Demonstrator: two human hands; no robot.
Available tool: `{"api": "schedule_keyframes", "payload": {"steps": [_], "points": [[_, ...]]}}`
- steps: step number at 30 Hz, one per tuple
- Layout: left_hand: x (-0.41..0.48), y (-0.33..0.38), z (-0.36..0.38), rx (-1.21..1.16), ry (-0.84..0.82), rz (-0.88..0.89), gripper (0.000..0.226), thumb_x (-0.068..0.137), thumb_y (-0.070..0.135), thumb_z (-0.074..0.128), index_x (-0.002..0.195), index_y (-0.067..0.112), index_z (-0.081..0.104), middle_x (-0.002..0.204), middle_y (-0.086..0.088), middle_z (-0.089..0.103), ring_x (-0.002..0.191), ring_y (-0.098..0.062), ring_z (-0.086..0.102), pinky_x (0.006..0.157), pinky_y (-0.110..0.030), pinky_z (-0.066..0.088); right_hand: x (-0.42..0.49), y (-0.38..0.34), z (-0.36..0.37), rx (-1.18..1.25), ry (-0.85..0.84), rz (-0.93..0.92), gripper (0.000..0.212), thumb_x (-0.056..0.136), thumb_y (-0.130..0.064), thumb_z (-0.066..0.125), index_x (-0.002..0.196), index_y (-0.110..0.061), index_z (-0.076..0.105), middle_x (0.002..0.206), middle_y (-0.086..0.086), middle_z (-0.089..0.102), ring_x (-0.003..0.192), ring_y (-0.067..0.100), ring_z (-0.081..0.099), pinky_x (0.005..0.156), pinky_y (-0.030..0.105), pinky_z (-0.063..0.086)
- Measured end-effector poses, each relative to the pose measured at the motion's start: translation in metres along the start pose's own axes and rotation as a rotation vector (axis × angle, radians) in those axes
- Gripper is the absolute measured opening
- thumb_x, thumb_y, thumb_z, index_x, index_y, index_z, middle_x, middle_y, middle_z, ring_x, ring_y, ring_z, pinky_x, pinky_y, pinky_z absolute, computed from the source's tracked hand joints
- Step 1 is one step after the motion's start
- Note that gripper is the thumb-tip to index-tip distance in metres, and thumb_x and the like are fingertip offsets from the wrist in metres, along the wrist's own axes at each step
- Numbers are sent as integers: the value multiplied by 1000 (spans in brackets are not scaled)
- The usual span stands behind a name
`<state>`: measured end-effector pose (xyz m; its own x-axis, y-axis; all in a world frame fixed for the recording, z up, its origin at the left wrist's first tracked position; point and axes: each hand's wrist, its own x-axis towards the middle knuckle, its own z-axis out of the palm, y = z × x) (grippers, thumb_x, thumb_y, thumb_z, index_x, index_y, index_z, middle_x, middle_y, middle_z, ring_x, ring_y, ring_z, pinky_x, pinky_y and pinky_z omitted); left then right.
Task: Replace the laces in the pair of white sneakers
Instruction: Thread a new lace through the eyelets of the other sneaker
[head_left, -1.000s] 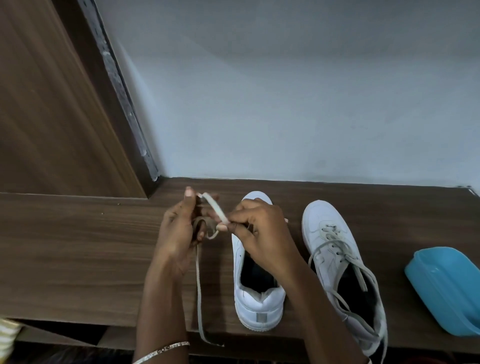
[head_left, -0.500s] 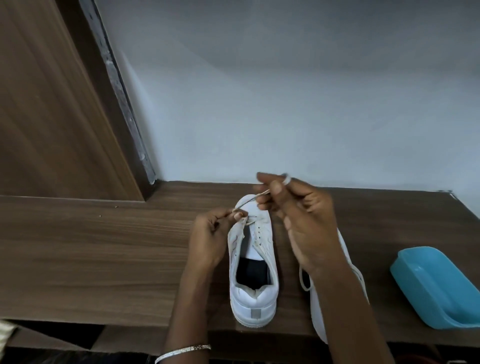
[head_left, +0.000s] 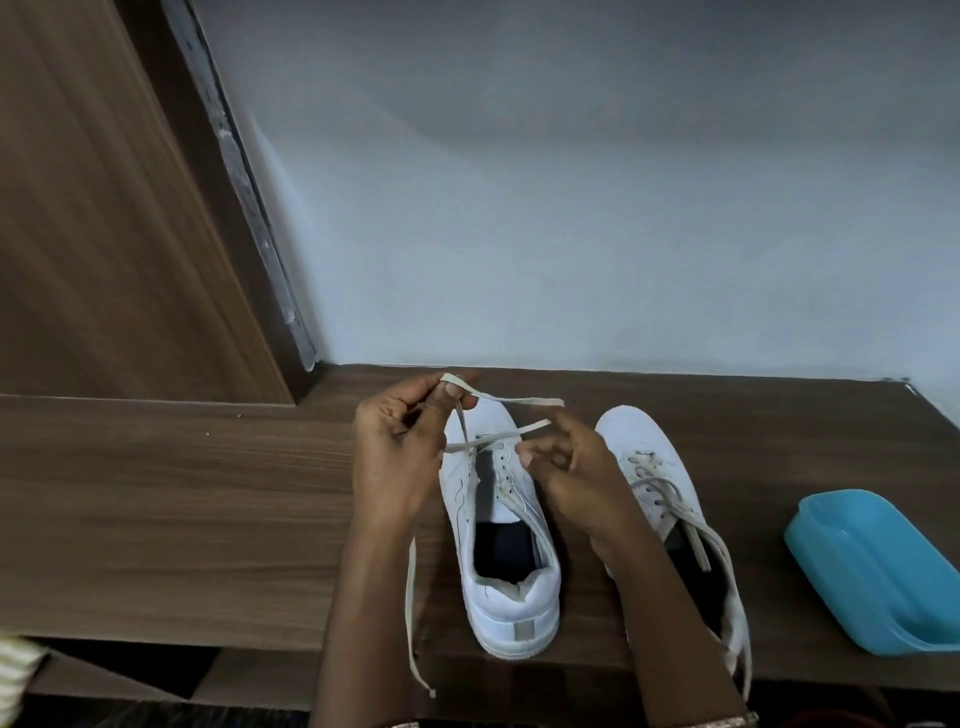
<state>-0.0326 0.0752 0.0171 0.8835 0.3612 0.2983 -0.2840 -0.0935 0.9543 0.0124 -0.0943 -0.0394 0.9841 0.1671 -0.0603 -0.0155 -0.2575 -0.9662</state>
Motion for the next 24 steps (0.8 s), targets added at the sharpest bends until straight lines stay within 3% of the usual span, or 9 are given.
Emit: {"api": "schedule_keyframes", "payload": {"steps": [5,9,12,13,15,17,19,22,24], "points": [[-4,6,-8,-25,-198,-106,18,93,12,64,107,9,75,79,-6,72,48,2,46,48,-12,37,-4,-14,11,185,-149,-63,68,84,-11,79,141,-34,50,120,-1,69,112,12,66,97,34,54],[-5,-2,-33,218,-368,-244,38,86,12,74,117,34,70,104,4,70,73,-11,64,64,-20,47,-7,-31,1,668,-320,-136,51,92,-9,64,141,-18,52,140,8,59,135,21,50,112,40,39],[-4,-5,-46,234,-222,-312,43,88,-1,67,118,30,67,108,1,62,66,-3,57,54,-14,45,-9,-36,-15,966,-296,-80,33,97,-19,53,123,-2,62,110,18,71,120,31,62,107,43,45],[-3,-4,-48,196,-157,-318,42,90,-5,60,117,26,67,106,-1,62,60,0,54,51,-14,42,-9,-37,-19,966,-240,-22,29,97,-23,53,111,-3,68,85,14,71,97,29,70,95,41,53],[-1,1,-47,44,-30,-328,43,92,-11,47,114,19,68,103,-5,63,55,-3,47,48,-16,38,-12,-41,-29,723,-144,50,31,95,-32,56,93,-7,74,55,5,48,51,16,53,61,33,54],[0,9,-48,-149,33,-310,43,93,-12,41,114,13,68,100,-6,65,56,-6,45,48,-16,36,-17,-44,-40,324,-156,76,32,93,-38,61,89,-10,76,53,6,42,44,14,40,53,30,45],[0,19,-48,-330,37,-257,43,92,-13,38,115,8,67,98,-7,66,59,-8,47,49,-17,36,-27,-53,-52,49,-264,103,30,90,-41,65,92,-14,78,58,11,56,49,19,49,60,35,49],[0,33,-46,-488,17,-167,44,90,-16,35,111,6,67,96,-8,67,64,-12,52,51,-19,39,-39,-67,-66,24,-407,64,35,88,-45,62,105,-19,77,69,22,67,52,24,56,58,32,51],[0,37,-46,-512,22,-130,47,88,-19,32,109,5,66,97,-8,68,74,-15,62,56,-20,45,-41,-70,-73,141,-367,-17,45,91,-52,50,114,-22,73,60,23,59,36,16,41,44,24,40]]}}
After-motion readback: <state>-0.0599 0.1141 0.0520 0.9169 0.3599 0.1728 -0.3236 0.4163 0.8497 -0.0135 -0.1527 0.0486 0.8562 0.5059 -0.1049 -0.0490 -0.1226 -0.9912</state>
